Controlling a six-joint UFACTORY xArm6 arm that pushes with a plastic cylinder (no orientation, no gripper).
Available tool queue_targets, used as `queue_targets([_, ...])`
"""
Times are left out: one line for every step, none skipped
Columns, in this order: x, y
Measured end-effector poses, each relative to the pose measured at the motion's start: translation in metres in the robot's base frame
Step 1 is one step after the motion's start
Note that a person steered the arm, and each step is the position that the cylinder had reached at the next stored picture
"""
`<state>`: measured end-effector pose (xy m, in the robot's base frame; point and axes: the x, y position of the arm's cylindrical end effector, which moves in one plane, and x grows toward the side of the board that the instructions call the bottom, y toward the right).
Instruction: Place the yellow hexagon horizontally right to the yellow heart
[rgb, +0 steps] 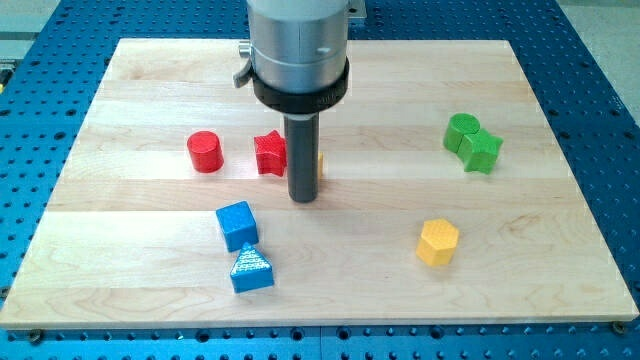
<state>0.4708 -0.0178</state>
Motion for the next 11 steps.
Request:
queue_targets([0.004,0.001])
queue_targets([0.019,0.043])
queue_targets([0.019,0.137])
queue_targets([0.027,0.236])
queue_targets([0.089,0.243])
queue_targets([0.115,0.189])
queue_targets([0.087,0.138])
queue_targets([0.041,0.108])
queue_targets([0.015,0.108])
queue_targets([0.041,0.111])
queue_targets([0.049,0.079])
